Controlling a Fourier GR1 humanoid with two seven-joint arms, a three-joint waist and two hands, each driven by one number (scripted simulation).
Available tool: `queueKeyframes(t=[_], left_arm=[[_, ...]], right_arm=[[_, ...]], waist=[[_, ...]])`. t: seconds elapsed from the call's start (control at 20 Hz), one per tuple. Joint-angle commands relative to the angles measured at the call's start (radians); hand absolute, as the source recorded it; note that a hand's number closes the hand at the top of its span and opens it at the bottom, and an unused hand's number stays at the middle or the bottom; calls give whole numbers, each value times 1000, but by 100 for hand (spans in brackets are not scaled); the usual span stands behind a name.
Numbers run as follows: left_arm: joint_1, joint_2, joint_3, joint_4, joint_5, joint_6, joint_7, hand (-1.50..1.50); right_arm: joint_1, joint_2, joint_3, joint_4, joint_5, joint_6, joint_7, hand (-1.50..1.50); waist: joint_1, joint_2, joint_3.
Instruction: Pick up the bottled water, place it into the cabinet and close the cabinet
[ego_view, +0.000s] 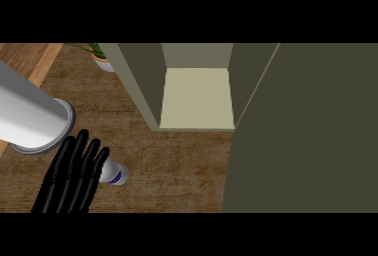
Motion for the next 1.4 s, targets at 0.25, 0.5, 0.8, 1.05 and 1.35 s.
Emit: queueKeyframes(t=[0.25,0.5,0.8,1.05,1.35], left_arm=[[69,91,-69,-139,-175,69,29,-150],[1,66,-106,-68,-221,133,48,-150],[-1,104,-113,-73,-262,170,63,-150],[-6,136,-81,0,-207,179,-13,-150],[-56,111,-18,44,-176,182,33,-150]], right_arm=[[-37,24,57,-113,67,-77,120,-150],[-1,-10,103,-204,70,-94,194,-150],[-56,-41,39,-185,30,-101,194,-150],[-93,-42,45,-164,41,-120,199,-150],[-135,-41,73,-169,65,-154,266,-150]], waist=[[12,-4,-2],[-6,-5,-1],[1,-4,0],[-4,1,-1],[-8,4,-1]])
